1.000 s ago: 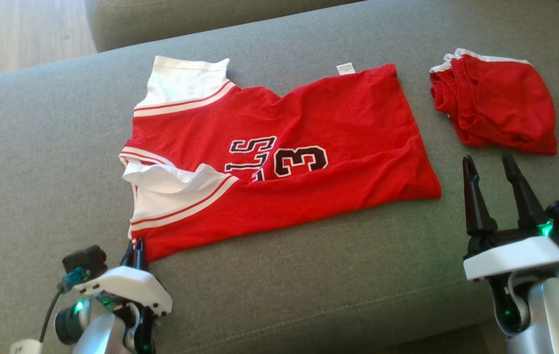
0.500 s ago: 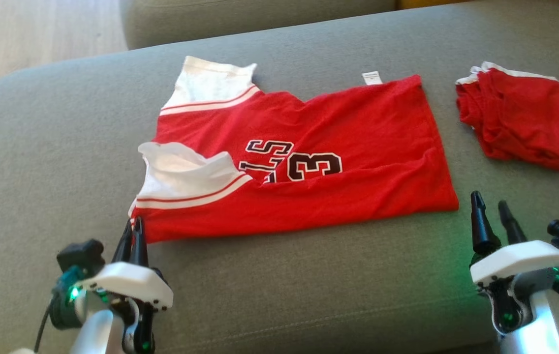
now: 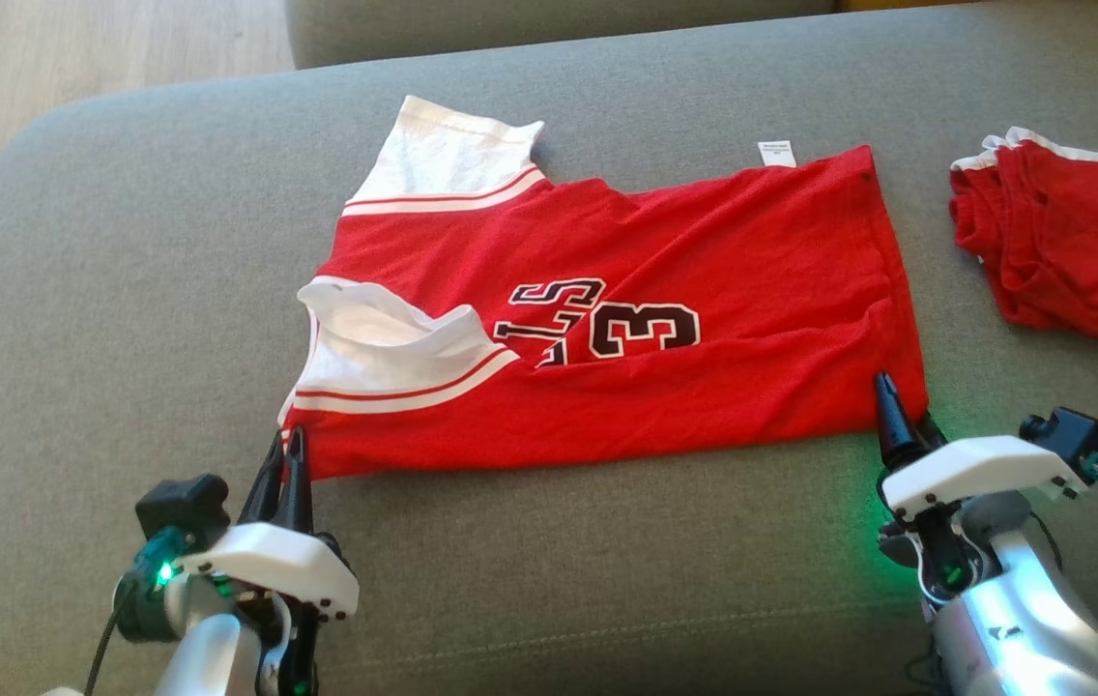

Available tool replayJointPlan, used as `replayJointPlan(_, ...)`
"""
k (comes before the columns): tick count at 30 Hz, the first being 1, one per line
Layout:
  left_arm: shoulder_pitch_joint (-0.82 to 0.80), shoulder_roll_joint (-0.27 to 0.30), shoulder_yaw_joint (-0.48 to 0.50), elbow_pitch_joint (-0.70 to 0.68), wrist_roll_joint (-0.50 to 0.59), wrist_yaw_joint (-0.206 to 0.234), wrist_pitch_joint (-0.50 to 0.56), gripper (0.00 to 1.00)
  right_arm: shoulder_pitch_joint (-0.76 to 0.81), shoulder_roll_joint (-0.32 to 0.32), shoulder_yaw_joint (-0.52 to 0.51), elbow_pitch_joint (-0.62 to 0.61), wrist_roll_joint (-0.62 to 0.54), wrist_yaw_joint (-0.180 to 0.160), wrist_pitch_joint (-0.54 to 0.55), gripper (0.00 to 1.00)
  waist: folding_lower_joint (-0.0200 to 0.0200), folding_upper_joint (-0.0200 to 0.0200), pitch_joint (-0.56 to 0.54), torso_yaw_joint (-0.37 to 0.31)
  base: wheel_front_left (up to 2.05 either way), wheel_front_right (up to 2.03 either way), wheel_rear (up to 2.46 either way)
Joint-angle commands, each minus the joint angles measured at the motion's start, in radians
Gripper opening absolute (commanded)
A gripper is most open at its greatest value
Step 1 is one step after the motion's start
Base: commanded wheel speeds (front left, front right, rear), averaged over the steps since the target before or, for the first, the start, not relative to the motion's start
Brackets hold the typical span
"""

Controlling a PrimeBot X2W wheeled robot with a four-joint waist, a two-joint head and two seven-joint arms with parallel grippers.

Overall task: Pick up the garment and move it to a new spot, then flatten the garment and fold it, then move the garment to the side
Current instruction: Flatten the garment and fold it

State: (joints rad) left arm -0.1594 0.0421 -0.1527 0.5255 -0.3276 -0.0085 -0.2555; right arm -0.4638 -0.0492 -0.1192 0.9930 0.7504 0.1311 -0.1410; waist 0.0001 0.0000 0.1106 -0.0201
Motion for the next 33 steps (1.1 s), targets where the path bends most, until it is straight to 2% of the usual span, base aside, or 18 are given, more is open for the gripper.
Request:
replayJointPlan(1, -0.034, 0.009, 0.024, -0.028, 0.006, 0.003, -0.006, 0.0, -0.037, -0.001, 0.038, -0.01, 0.022, 0.0, -0.011, 1.0, -0.0001, 0.0, 0.002, 0.001, 0.0, 0.0, 0.0)
replayJointPlan(8, -0.039, 0.008, 0.014, -0.024, 0.005, 0.007, -0.006, 0.0, -0.073, -0.001, 0.103, 0.045, 0.09, 0.0, -0.042, 1.0, -0.0001, 0.0, 0.005, 0.002, 0.0, 0.0, 0.0)
replayJointPlan(9, -0.04, 0.008, 0.014, -0.022, 0.005, 0.008, -0.006, 0.0, -0.076, -0.001, 0.111, 0.049, 0.096, 0.0, -0.046, 0.46, -0.0001, 0.0, 0.005, 0.001, 0.0, 0.0, 0.0)
replayJointPlan(10, -0.04, 0.008, 0.015, -0.021, 0.005, 0.008, -0.006, 0.0, -0.079, -0.001, 0.12, 0.054, 0.097, 0.0, -0.051, 0.0, -0.0001, 0.0, 0.005, 0.001, 0.0, 0.0, 0.0)
replayJointPlan(20, -0.029, 0.011, 0.023, 0.007, 0.012, 0.012, -0.006, 0.0, -0.087, -0.022, 0.142, 0.096, 0.001, 0.0, -0.107, 0.0, -0.0001, 0.0, -0.015, -0.019, 0.0, 0.0, 0.0)
replayJointPlan(33, 0.038, 0.037, 0.009, 0.059, 0.011, -0.005, 0.008, 0.0, -0.033, -0.075, 0.068, 0.106, -0.098, 0.0, -0.118, 0.0, -0.0001, 0.0, -0.079, -0.051, 0.0, 0.0, 0.0)
